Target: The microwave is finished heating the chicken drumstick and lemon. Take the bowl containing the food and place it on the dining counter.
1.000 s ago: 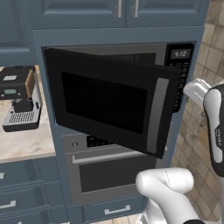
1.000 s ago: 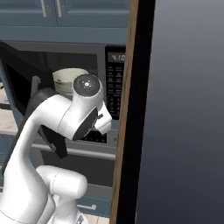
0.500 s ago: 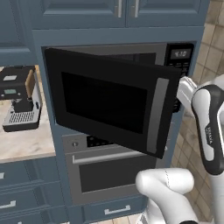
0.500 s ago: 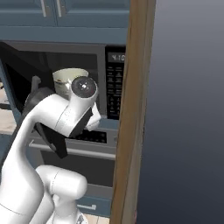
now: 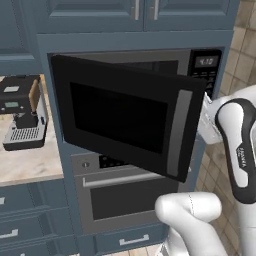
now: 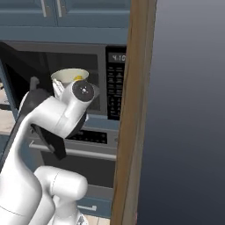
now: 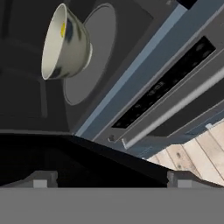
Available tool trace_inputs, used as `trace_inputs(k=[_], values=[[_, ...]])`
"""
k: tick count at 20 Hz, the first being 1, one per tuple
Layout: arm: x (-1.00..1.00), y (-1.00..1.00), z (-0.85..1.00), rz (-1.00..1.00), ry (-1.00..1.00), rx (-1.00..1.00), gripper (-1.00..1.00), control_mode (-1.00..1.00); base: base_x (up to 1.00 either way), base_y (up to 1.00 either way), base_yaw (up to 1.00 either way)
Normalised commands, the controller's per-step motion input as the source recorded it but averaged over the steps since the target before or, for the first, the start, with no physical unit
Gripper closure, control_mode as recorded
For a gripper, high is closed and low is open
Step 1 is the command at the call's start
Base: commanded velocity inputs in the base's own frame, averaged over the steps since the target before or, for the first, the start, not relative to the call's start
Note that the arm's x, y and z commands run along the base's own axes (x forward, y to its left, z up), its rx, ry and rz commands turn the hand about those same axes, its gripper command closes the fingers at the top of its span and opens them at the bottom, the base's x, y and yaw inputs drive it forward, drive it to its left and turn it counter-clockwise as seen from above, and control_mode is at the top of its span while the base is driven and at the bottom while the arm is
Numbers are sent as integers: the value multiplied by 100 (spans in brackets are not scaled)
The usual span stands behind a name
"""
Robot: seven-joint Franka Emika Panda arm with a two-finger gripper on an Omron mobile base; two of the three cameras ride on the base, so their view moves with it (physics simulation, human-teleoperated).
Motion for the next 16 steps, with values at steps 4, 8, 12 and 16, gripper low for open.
trace_inputs(k=[4, 8, 12, 16], values=[[-47, 54, 12, 42, 2, 8, -100, -100, 0, 0, 0], [-97, 89, 9, 51, 3, 2, -100, -100, 0, 0, 0], [-94, 100, -18, 35, -1, -5, -100, -100, 0, 0, 0], [-49, 100, -35, 11, -9, -2, -100, -100, 0, 0, 0]])
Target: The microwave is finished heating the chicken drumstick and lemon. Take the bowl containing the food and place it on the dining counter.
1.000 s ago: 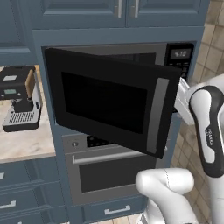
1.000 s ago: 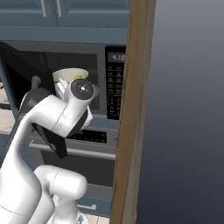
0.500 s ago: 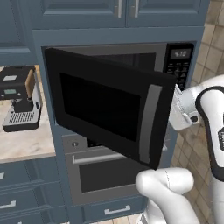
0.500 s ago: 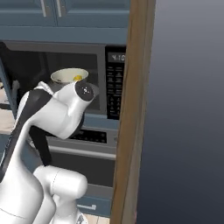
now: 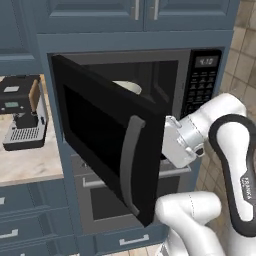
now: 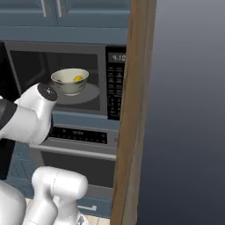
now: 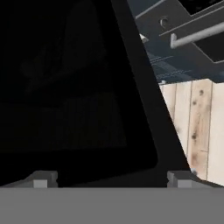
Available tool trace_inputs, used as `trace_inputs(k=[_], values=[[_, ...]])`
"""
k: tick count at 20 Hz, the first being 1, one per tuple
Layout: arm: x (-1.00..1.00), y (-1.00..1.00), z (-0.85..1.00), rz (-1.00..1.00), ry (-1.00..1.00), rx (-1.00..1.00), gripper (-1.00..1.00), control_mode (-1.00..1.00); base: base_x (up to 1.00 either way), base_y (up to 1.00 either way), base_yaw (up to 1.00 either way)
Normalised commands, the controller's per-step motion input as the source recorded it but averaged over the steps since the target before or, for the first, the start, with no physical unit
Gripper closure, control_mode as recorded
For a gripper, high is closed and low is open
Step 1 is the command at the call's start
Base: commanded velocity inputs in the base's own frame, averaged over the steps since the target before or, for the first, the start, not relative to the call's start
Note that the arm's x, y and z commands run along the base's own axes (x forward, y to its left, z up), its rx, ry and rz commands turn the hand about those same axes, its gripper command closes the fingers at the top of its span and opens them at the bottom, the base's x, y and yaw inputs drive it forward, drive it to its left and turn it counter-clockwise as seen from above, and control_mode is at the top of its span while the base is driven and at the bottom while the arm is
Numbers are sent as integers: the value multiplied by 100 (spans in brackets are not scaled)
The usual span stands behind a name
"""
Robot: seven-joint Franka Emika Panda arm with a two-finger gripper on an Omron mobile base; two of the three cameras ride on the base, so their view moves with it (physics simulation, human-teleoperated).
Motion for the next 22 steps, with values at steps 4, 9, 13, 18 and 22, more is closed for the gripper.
trace_inputs(k=[4, 9, 13, 18, 22], values=[[-4, 100, -8, -10, -20, 3, -100, -100, 0, 0, 0], [18, 69, 45, -34, -23, 1, -100, -100, 0, 0, 0], [16, -65, 83, -29, -18, 10, -100, -100, 0, 0, 0], [30, -100, 73, -22, -5, 14, -100, -100, 0, 0, 0], [40, -100, 43, -26, 13, 5, -100, -100, 0, 0, 0]])
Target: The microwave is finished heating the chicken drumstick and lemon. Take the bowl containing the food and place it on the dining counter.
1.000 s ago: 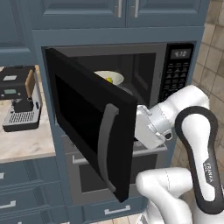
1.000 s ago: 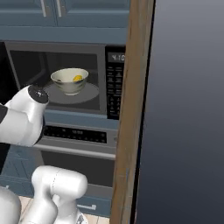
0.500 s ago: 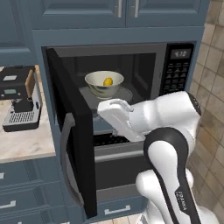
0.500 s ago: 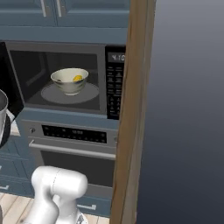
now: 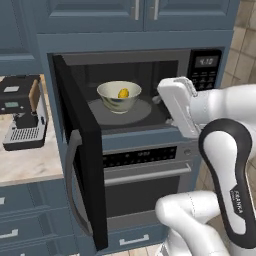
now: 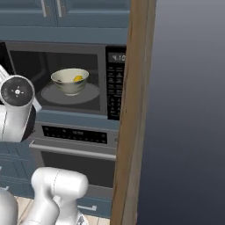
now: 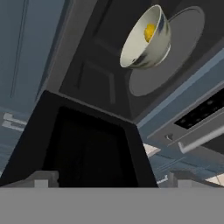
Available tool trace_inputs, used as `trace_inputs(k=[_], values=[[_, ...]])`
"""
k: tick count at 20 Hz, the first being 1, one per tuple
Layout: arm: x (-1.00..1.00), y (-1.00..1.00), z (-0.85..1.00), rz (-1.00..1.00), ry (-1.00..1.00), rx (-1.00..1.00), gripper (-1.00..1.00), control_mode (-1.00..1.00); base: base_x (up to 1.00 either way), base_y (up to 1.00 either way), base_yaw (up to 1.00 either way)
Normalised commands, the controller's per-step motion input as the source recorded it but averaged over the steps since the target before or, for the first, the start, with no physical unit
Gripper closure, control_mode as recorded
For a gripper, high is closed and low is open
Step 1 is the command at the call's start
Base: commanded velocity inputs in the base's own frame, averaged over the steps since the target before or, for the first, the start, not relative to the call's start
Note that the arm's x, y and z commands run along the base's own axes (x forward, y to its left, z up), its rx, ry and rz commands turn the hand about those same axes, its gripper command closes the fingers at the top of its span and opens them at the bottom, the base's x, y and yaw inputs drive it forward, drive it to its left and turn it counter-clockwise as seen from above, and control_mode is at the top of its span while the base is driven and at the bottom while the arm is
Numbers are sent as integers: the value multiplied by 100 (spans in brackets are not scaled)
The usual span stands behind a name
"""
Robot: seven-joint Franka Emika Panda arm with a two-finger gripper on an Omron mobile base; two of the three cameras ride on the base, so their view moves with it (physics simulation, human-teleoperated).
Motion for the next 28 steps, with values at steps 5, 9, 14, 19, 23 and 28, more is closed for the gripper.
trace_inputs(k=[5, 9, 14, 19, 23, 28], values=[[56, -92, -10, -26, 21, -8, -100, -100, 0, 0, 0], [33, -2, -30, -10, 14, -1, -100, -100, 0, 0, 0], [87, 13, -47, -13, 7, -1, -100, -100, 0, 0, 0], [88, 21, -28, -7, 10, 0, -100, -100, 0, 0, 0], [71, 12, -25, 0, 13, 0, -100, -100, 0, 0, 0], [65, 13, -19, 0, 10, 0, -100, -100, 0, 0, 0]])
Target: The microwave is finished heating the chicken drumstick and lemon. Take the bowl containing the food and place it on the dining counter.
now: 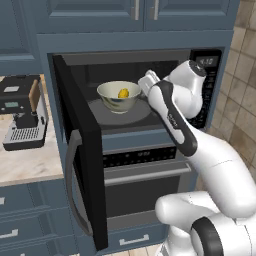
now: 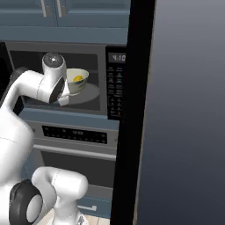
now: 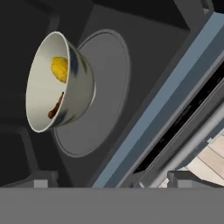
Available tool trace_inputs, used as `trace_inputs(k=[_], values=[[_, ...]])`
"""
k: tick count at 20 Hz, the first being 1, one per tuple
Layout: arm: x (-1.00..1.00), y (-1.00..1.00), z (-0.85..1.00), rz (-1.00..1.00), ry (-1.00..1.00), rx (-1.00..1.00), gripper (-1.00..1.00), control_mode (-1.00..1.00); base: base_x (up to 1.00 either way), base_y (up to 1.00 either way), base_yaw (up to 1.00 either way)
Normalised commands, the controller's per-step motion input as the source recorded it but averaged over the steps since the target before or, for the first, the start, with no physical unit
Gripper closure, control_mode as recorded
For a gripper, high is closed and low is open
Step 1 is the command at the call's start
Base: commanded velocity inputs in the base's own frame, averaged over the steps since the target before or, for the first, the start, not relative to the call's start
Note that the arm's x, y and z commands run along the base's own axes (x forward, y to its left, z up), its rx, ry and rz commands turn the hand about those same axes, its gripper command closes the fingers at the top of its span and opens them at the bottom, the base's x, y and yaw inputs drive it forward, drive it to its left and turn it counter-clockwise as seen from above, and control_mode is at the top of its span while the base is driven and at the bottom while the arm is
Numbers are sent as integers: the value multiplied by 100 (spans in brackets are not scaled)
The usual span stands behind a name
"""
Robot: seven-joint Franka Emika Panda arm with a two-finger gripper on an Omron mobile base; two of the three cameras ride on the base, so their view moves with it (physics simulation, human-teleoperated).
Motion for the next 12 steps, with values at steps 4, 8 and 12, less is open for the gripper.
trace_inputs(k=[4, 8, 12], values=[[67, 15, -31, 0, 2, 0, -100, -100, 0, 0, 0], [75, 17, -34, 0, 0, 0, -100, -100, 0, 0, 0], [81, 16, -20, 0, 0, 0, -100, -100, 0, 0, 0]])
